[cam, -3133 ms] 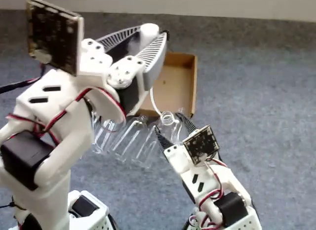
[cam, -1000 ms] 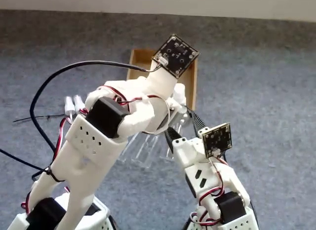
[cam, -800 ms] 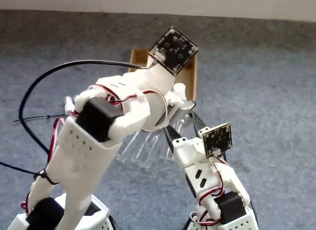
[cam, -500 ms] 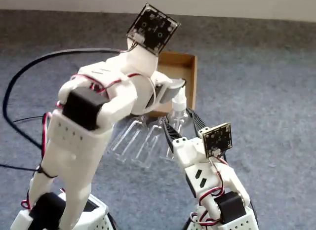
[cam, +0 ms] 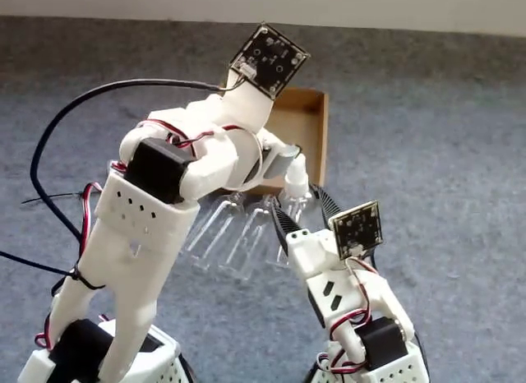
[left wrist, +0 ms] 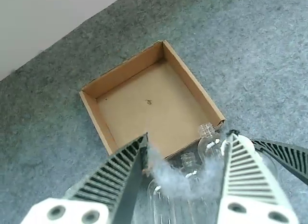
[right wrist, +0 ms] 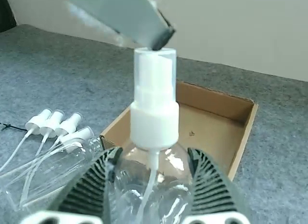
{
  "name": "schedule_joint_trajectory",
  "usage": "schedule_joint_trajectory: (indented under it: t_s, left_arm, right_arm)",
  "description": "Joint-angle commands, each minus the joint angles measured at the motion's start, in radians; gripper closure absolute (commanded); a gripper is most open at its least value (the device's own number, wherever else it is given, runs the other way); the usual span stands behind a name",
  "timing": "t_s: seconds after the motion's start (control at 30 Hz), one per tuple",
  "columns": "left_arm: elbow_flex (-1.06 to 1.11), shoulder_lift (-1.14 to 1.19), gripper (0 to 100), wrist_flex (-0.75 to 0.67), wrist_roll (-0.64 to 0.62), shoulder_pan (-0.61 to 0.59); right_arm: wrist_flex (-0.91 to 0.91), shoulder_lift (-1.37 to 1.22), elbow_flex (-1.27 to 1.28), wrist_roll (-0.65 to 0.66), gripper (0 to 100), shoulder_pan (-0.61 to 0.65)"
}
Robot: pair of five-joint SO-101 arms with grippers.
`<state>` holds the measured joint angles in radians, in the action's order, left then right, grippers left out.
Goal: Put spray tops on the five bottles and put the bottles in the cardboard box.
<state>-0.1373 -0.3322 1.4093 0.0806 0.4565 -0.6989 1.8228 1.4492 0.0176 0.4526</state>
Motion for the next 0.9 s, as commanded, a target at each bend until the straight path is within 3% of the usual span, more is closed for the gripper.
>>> schedule_joint_trajectory:
  t_s: [0.0, 0.33, 0.5, 0.6, 0.73, 0.87]
  left_arm:
    - [-0.004, -0.004, 76, -0.005, 0.014, 0.019]
    - [-0.054, -0.191, 76, 0.041, 0.017, -0.101]
    - [0.09, -0.249, 76, 0.104, 0.018, -0.248]
    - [0.259, -0.309, 76, 0.098, 0.02, -0.311]
    - [0.524, -0.443, 75, -0.061, 0.051, -0.297]
    - [0.788, -0.593, 75, -0.256, 0.057, -0.303]
  right_arm:
    - [0.027, 0.015, -0.012, -0.011, 97.3, -0.015]
    - [0.024, 0.015, -0.01, 0.026, 97.3, -0.015]
    - [0.03, 0.015, -0.01, 0.137, 97.3, -0.053]
    - [0.054, 0.01, -0.016, 0.107, 98.5, -0.079]
    - [0.206, -0.033, -0.018, 0.018, 99.5, -0.085]
    - [0.332, -0.24, -0.087, -0.025, 99.5, -0.085]
